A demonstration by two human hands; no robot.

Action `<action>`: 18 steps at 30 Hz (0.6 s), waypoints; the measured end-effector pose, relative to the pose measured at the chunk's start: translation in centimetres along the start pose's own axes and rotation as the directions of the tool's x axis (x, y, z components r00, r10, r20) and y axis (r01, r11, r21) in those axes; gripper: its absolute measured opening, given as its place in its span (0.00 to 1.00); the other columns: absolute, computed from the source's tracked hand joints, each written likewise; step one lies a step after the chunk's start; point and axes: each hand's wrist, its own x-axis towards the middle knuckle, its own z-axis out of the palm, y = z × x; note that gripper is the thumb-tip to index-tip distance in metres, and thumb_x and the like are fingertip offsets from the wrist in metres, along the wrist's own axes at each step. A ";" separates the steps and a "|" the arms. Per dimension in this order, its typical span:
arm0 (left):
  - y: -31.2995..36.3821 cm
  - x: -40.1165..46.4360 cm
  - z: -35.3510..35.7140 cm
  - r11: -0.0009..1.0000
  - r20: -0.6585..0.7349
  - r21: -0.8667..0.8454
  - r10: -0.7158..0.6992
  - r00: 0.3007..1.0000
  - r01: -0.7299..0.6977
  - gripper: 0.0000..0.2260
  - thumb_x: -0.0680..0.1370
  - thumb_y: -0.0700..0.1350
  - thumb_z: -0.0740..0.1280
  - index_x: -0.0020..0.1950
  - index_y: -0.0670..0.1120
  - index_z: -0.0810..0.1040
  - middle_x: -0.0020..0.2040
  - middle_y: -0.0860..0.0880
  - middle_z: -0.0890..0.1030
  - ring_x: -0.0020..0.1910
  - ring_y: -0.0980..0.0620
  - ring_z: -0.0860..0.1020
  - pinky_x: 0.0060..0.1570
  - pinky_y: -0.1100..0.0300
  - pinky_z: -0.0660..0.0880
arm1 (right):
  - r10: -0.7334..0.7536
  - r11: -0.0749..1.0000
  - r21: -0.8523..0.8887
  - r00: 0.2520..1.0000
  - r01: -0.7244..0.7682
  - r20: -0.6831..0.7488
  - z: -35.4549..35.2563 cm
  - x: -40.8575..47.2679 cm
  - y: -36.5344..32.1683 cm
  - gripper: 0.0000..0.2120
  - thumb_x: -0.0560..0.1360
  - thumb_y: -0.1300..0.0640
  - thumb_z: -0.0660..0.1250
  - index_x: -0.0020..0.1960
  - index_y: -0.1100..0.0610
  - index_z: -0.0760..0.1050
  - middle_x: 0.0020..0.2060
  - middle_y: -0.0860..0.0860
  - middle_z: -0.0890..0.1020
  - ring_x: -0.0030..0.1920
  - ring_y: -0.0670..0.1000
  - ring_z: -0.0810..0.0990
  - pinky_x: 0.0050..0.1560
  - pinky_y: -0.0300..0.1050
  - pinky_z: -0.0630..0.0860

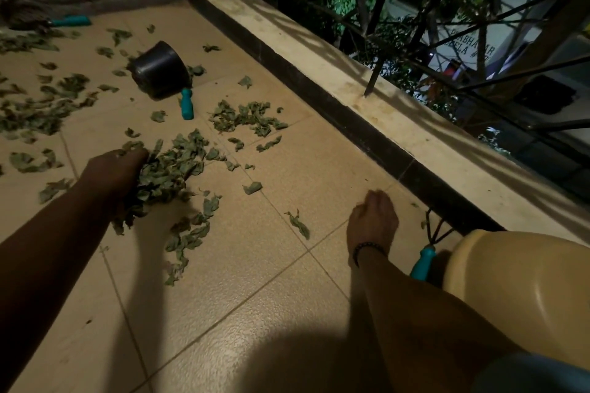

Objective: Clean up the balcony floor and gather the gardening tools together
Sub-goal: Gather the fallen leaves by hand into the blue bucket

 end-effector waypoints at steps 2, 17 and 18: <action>0.6 -0.5 1.2 1.000 0.003 -0.005 -0.015 1.000 0.015 0.22 0.79 0.57 0.65 0.63 0.41 0.78 0.58 0.39 0.79 0.52 0.38 0.78 0.48 0.48 0.77 | 0.181 0.978 -0.091 0.979 -0.189 -0.089 0.0 -0.4 1.2 0.28 0.82 0.48 0.54 0.78 0.59 0.56 0.77 0.60 0.55 0.77 0.60 0.54 0.76 0.56 0.53; 3.4 -3.2 6.1 0.994 0.183 0.055 0.085 0.979 -0.097 0.16 0.80 0.57 0.64 0.53 0.44 0.75 0.46 0.43 0.75 0.44 0.42 0.75 0.44 0.52 0.72 | 0.233 0.971 -0.101 0.951 -0.217 0.203 -1.5 1.4 4.1 0.34 0.83 0.43 0.48 0.79 0.61 0.40 0.79 0.59 0.41 0.79 0.58 0.41 0.78 0.53 0.42; 3.5 -3.2 5.9 0.993 0.183 0.054 0.096 0.978 -0.108 0.15 0.80 0.57 0.64 0.53 0.44 0.74 0.47 0.43 0.75 0.45 0.42 0.74 0.45 0.52 0.72 | 0.126 0.992 -0.047 0.960 -0.118 0.250 -1.6 1.3 3.4 0.33 0.83 0.44 0.49 0.80 0.59 0.42 0.79 0.57 0.42 0.79 0.56 0.42 0.78 0.51 0.41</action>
